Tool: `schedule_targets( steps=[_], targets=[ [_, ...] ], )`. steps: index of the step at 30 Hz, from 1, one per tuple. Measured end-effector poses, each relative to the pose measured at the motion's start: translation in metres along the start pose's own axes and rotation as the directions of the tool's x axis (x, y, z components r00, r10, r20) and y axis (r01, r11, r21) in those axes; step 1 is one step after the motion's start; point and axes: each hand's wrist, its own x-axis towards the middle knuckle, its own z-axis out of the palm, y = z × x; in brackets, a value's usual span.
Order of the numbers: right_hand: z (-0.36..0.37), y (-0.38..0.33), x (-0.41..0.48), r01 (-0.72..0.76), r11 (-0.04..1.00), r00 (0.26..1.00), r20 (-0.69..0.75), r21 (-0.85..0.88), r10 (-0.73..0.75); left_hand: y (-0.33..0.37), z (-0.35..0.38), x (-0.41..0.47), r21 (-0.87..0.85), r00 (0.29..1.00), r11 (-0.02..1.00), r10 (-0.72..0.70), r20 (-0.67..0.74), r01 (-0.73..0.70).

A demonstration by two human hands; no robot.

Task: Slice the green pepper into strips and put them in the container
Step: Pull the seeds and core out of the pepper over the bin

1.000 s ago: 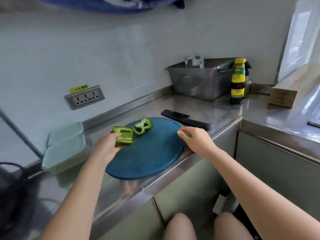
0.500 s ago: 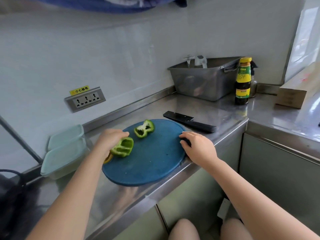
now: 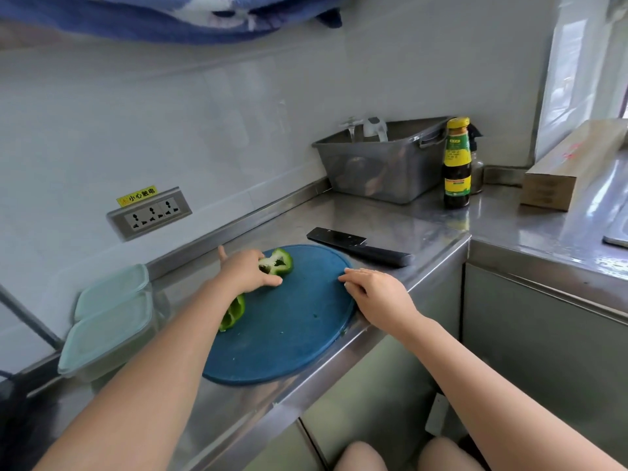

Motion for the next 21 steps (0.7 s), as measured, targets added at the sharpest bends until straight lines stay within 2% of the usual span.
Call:
schedule_targets(
  steps=[4, 7, 10, 13, 16, 21],
  targets=[
    [-0.013, 0.004, -0.009, -0.075, 0.973, 0.996, -0.027, 0.220, 0.083, 0.017, -0.011, -0.026, -0.226, 0.982, 0.957, 0.165, -0.090, -0.181],
    [-0.034, 0.009, -0.025, -0.134, 0.850, 0.975, -0.085, 0.510, 0.205, 0.041, -0.018, -0.057, -0.363, 0.942, 0.870, 0.325, -0.087, -0.334],
    [-0.061, 0.016, -0.041, -0.107, 0.760, 0.956, -0.143, 0.641, 0.255, 0.068, -0.018, -0.081, -0.493, 0.899, 0.767, 0.429, -0.082, -0.411],
    [-0.093, 0.017, -0.061, -0.099, 0.764, 0.968, -0.117, 0.638, 0.223, 0.095, -0.012, -0.097, -0.583, 0.849, 0.664, 0.520, -0.091, -0.469],
    [-0.120, 0.018, -0.078, -0.114, 0.818, 0.975, -0.096, 0.564, 0.202, 0.124, -0.006, -0.109, -0.628, 0.807, 0.588, 0.579, -0.113, -0.510],
    [-0.138, 0.027, -0.097, -0.311, 0.894, 0.925, -0.111, 0.324, 0.362, 0.169, 0.020, -0.120, -0.587, 0.754, 0.529, 0.613, -0.234, -0.612]
  ],
)
